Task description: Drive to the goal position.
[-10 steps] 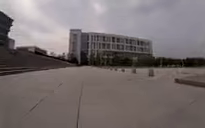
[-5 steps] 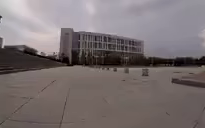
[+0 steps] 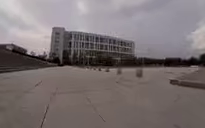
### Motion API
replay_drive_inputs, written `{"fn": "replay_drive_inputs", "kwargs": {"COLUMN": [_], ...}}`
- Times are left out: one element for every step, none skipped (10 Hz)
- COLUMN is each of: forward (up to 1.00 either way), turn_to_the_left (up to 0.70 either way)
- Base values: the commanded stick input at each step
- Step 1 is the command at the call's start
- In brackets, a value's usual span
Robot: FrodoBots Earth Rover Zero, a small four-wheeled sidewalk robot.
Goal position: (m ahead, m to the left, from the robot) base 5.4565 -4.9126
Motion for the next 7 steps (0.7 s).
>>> {"fn": "replay_drive_inputs", "kwargs": {"forward": [1.0,1.0,1.0,1.0,1.0,1.0,1.0], "turn_to_the_left": [-0.27,-0.27,-0.27,-0.27,-0.27,-0.27,-0.27]}}
